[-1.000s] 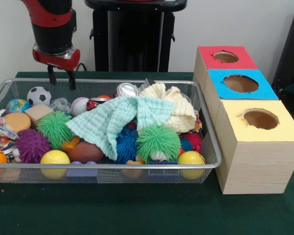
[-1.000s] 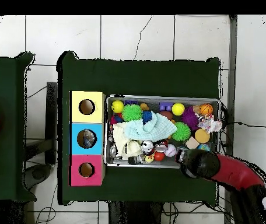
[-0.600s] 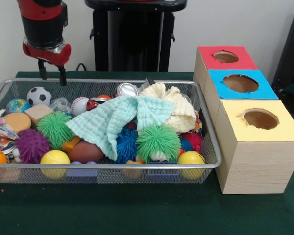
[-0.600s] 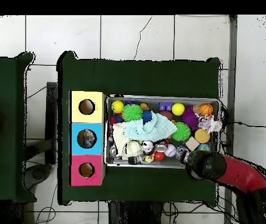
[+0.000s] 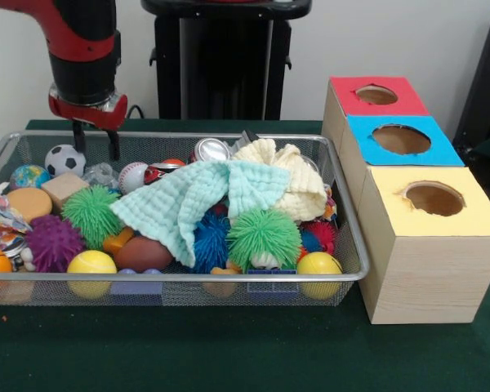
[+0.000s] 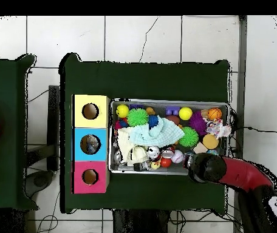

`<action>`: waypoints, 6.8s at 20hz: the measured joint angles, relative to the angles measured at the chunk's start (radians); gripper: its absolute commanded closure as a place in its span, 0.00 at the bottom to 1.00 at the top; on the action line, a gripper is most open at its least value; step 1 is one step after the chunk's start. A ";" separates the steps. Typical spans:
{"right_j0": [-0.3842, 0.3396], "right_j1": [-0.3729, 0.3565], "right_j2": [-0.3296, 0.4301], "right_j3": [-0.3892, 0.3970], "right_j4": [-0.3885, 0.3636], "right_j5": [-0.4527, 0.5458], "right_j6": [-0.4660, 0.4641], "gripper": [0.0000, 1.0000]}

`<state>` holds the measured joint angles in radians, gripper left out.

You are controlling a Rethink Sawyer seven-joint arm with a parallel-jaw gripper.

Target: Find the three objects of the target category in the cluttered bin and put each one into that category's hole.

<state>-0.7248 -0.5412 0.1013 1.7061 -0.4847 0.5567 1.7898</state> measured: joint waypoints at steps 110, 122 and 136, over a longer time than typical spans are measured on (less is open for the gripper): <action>0.121 -0.009 -0.111 0.011 0.122 -0.230 0.000 0.00; 0.078 0.059 -0.117 -0.036 0.087 -0.193 0.000 0.00; 0.078 0.072 -0.114 -0.058 0.081 -0.205 0.000 0.00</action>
<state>-0.6469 -0.4689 -0.0122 1.6477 -0.4035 0.3517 1.7898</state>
